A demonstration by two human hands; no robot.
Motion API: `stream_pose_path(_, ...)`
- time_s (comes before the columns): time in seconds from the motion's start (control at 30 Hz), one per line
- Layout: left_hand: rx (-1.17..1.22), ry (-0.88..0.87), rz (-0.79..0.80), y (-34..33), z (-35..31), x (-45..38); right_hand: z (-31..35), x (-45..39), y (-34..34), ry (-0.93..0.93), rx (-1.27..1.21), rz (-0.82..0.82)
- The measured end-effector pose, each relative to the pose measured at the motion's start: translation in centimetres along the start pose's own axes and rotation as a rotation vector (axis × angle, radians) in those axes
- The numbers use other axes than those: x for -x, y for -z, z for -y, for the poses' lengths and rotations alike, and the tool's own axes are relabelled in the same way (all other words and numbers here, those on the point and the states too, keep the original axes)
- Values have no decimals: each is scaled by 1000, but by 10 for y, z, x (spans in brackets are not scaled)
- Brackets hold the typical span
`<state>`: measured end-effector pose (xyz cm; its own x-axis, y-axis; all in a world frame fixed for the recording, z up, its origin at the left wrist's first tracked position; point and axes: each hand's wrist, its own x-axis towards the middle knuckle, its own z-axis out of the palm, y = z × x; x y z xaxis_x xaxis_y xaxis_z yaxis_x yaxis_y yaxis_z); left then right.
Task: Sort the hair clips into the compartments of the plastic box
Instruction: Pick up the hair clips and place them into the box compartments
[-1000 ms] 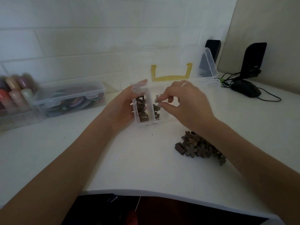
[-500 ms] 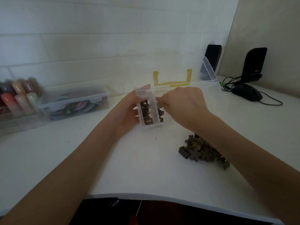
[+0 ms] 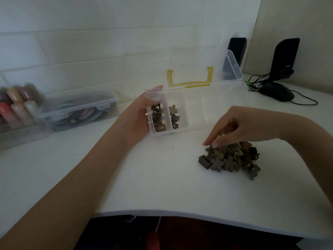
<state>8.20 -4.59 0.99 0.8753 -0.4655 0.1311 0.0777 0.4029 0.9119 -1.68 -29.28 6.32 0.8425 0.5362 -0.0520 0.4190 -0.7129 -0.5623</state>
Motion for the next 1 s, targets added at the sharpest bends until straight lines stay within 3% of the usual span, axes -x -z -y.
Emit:
stream_pose_path(0.47,43,15,56,3,-1,-2,13,9,-4,-39,-3,66)
stream_pose_path(0.67,45,19,49,-1,-2,-1,11,7,-11,-113,116,91)
stream_pose_path(0.87,31,16,42,-1,-3,-1,10,7,-11,-79,115,52)
stream_pose_path(1.0,41,11,60,-1,-3,0,15,6,-6,9,67,-120)
